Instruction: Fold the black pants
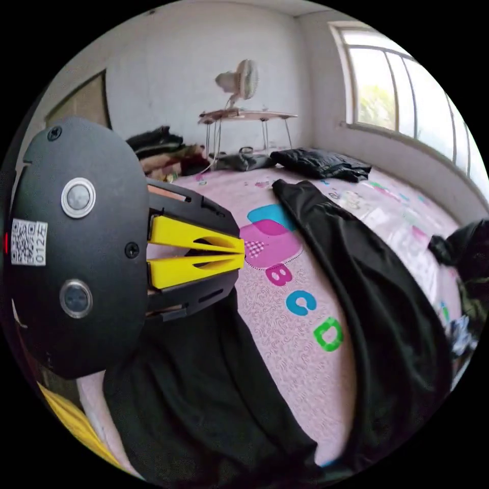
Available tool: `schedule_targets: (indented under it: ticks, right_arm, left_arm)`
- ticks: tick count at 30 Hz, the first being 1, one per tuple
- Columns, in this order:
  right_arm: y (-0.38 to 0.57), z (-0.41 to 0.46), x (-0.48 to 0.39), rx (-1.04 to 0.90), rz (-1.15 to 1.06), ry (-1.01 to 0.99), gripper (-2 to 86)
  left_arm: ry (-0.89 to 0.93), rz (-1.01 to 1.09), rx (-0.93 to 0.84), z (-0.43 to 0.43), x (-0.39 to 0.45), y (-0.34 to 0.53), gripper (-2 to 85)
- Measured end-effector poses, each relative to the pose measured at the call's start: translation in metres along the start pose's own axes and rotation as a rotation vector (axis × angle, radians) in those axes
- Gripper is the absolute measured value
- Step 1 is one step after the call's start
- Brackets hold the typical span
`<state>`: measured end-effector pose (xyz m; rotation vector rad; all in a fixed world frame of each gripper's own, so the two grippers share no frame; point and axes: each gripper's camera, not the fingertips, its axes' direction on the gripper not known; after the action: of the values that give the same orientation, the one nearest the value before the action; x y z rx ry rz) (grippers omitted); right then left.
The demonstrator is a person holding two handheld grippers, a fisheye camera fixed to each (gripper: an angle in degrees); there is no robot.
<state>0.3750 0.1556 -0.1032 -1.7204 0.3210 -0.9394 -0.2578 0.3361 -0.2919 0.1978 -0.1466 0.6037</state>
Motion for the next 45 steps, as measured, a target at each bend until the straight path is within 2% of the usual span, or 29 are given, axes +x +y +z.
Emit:
schedule_targets:
  ticks: [2, 5, 7, 11, 13, 15, 19, 24, 28, 32, 34, 36, 38, 39, 40, 42, 44, 45]
  right_arm:
    - [0.015, -0.014, 0.000, 0.016, 0.002, -0.025, 0.8]
    - [0.041, -0.058, -0.028, 0.142, -0.081, 0.152, 0.7]
    - [0.041, -0.092, -0.064, 0.269, -0.207, 0.272, 0.6]
    - [0.013, -0.131, -0.125, 0.473, -0.416, 0.201, 0.5]
    - [-0.016, -0.150, -0.168, 0.589, -0.527, 0.106, 0.5]
    - [-0.042, -0.158, -0.199, 0.625, -0.567, 0.054, 0.5]
    - [-0.082, -0.163, -0.257, 0.566, -0.627, -0.019, 0.5]
    - [-0.091, -0.174, -0.295, 0.542, -0.656, -0.071, 0.6]
    - [-0.096, -0.189, -0.334, 0.536, -0.704, -0.085, 0.7]
    - [-0.095, -0.189, -0.361, 0.530, -0.734, -0.017, 0.7]
    - [-0.092, -0.184, -0.371, 0.505, -0.747, -0.015, 0.7]
    - [-0.088, -0.180, -0.374, 0.488, -0.746, -0.029, 0.7]
    - [-0.083, -0.174, -0.375, 0.476, -0.745, -0.029, 0.7]
    - [-0.078, -0.171, -0.374, 0.470, -0.743, -0.022, 0.8]
    - [-0.072, -0.167, -0.373, 0.470, -0.740, -0.012, 0.8]
    - [-0.061, -0.162, -0.367, 0.475, -0.747, -0.006, 0.8]
    - [-0.048, -0.155, -0.359, 0.481, -0.745, 0.025, 0.7]
    - [-0.038, -0.150, -0.354, 0.493, -0.739, 0.054, 0.7]
  left_arm:
    - [0.188, -0.258, 0.012, -0.018, -0.054, 0.041, 1.3]
    - [0.393, -0.552, 0.005, 0.007, -0.131, 0.112, 4.5]
    - [0.513, -0.562, -0.031, 0.039, -0.156, 0.139, 8.0]
    - [0.765, -0.455, 0.000, 0.082, -0.171, 0.153, 12.5]
    - [0.771, -0.410, 0.044, 0.081, -0.171, 0.143, 12.9]
    - [0.762, -0.359, 0.070, 0.078, -0.170, 0.126, 12.8]
    - [0.777, -0.183, 0.026, 0.075, -0.162, 0.083, 9.7]
    - [0.861, -0.070, -0.026, 0.057, -0.204, 0.067, 5.0]
    - [0.971, 0.041, -0.205, 0.047, -0.285, 0.078, 2.6]
    - [1.061, -0.033, -0.391, 0.065, -0.370, 0.092, 1.0]
    - [1.073, -0.046, -0.504, 0.080, -0.386, 0.096, 0.6]
    - [0.953, -0.041, -0.658, 0.101, -0.390, 0.102, 0.4]
    - [0.669, -0.067, -0.862, 0.130, -0.393, 0.115, 0.4]
    - [0.626, -0.087, -0.872, 0.133, -0.396, 0.118, 0.4]
    - [0.591, -0.158, -0.849, 0.136, -0.403, 0.123, 0.4]
    - [0.637, -0.314, -0.714, 0.128, -0.416, 0.128, 0.4]
    - [0.837, -0.438, -0.453, 0.100, -0.417, 0.129, 0.3]
    - [0.884, -0.448, -0.382, 0.090, -0.413, 0.128, 0.3]
